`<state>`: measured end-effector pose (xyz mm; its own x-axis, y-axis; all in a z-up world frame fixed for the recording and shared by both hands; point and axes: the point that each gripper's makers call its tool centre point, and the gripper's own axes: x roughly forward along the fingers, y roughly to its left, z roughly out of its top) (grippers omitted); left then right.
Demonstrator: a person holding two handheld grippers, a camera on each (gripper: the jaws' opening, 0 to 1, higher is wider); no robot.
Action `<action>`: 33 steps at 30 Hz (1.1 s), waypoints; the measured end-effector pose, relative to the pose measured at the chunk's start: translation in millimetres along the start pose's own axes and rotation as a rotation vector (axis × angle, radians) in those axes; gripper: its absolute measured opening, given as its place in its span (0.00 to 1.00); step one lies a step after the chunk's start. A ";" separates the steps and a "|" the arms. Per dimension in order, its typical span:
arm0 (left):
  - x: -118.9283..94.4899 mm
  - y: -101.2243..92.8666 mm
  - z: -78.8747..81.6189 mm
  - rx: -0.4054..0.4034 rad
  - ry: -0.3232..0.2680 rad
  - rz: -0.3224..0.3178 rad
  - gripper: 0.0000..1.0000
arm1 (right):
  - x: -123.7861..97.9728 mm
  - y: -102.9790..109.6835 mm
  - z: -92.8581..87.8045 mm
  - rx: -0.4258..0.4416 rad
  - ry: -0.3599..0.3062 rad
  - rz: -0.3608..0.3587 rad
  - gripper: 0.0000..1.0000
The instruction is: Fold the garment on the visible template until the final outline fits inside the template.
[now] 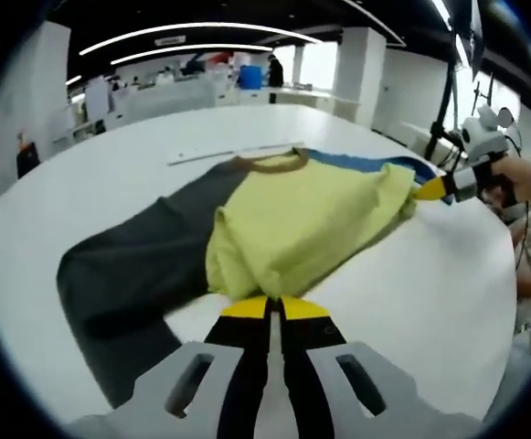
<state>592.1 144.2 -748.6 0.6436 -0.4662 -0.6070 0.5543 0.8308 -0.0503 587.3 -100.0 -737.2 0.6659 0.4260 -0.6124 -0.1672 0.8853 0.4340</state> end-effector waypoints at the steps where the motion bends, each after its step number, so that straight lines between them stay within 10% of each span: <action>1: -3.0 -0.7 2.0 0.002 -0.006 0.001 0.01 | -3.3 1.4 2.6 -0.009 -0.014 0.004 0.00; 17: -53.1 12.4 59.2 -0.105 -0.215 0.066 0.00 | -35.7 -4.5 -10.4 -0.176 0.019 -0.021 0.00; 33: -99.8 9.5 64.8 -0.164 -0.260 0.087 0.00 | -88.0 -15.0 -12.5 -0.237 0.004 -0.063 0.00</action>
<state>567.3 179.0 -637.1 0.8100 -0.4357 -0.3926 0.4122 0.8991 -0.1474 522.1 -148.5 -698.1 0.6779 0.3689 -0.6359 -0.2919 0.9290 0.2277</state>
